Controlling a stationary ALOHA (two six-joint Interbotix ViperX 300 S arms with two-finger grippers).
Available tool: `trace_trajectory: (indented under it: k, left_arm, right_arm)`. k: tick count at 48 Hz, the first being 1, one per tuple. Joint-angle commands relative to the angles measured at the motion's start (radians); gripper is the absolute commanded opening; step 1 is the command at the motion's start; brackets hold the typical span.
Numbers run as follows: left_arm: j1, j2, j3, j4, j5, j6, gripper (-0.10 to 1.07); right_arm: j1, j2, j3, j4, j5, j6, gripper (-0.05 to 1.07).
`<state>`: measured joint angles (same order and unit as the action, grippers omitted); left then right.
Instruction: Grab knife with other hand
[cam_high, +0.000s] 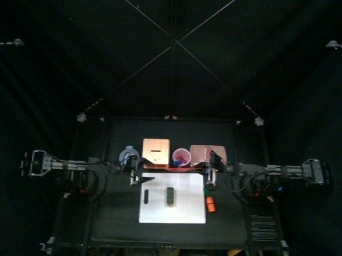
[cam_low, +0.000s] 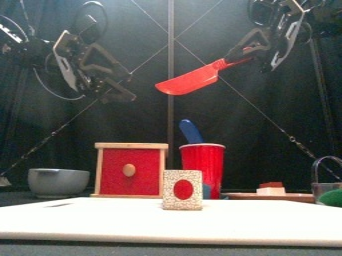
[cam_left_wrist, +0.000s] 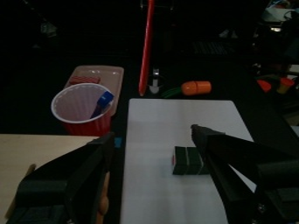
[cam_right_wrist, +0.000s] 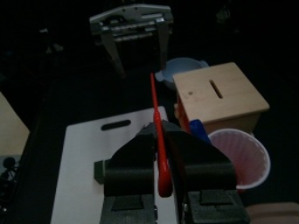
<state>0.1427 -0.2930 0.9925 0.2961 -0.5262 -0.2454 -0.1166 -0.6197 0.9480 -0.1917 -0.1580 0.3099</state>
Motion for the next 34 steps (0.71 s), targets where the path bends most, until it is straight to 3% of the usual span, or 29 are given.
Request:
trace_trajectory:
  k: [1, 13, 34]
  left_arm:
    - [0.000, 0.035, -0.057, 0.000, -0.037, 0.017, 0.93]
    - [-0.006, 0.127, -0.130, -0.028, -0.063, 0.080, 0.80]
    - [-0.054, 0.124, -0.103, -0.044, -0.029, 0.078, 0.46]
  right_arm:
    - [-0.003, 0.017, -0.011, -0.003, -0.043, -0.003, 0.40]
    - [-0.005, 0.058, -0.011, 0.005, -0.058, -0.003, 0.40]
    - [0.006, 0.077, -0.006, 0.021, -0.060, 0.000, 0.40]
